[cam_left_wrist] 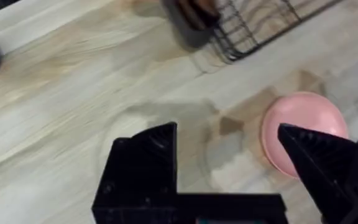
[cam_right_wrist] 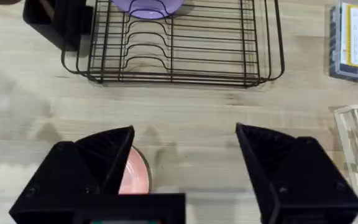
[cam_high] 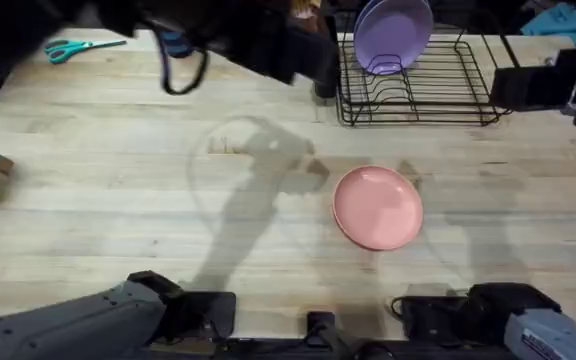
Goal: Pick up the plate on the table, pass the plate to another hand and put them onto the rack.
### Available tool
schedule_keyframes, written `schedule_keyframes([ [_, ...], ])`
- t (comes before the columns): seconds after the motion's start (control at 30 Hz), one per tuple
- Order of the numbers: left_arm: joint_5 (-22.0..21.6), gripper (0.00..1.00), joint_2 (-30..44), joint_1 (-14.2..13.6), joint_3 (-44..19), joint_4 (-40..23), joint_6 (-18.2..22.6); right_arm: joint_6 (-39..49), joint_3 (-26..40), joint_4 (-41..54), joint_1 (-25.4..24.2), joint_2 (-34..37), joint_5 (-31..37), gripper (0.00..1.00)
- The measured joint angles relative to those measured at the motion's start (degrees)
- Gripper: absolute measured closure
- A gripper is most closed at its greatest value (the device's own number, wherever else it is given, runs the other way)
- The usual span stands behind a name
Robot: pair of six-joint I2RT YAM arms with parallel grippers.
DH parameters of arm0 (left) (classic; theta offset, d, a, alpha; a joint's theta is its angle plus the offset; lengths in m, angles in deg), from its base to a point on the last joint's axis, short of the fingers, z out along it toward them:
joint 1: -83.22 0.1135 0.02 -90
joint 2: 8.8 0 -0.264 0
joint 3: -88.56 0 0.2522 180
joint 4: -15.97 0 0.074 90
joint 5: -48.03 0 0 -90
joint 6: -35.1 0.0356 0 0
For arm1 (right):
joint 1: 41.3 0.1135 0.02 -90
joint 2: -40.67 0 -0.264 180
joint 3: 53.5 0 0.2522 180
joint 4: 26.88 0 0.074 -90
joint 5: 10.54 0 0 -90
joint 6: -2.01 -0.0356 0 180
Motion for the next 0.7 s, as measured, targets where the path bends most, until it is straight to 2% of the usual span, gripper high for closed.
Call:
schedule_keyframes([
  [0.1,0.0,0.005,1.5,-3.6,0.0,0.0,0.1,0.0,0.0,0.0,0.0,0.0,0.0,0.005],
  [0.13,0.0,0.005,3.2,-6.8,0.0,-1.3,0.2,0.0,0.0,0.0,0.0,0.0,0.0,0.005],
  [0.23,0.0,0.005,4.9,-8.9,0.0,-3.7,0.2,0.0,0.0,0.0,0.0,0.0,0.0,0.005],
  [0.5,-0.1,0.006,8.9,-9.8,0.0,-5.1,-0.2,0.3,0.0,-0.1,0.0,0.0,0.0,0.005],
  [0.7,-0.1,0.006,12.3,-9.9,0.0,-6.7,-3.5,0.9,0.0,-0.1,0.0,0.0,0.0,0.006],
])
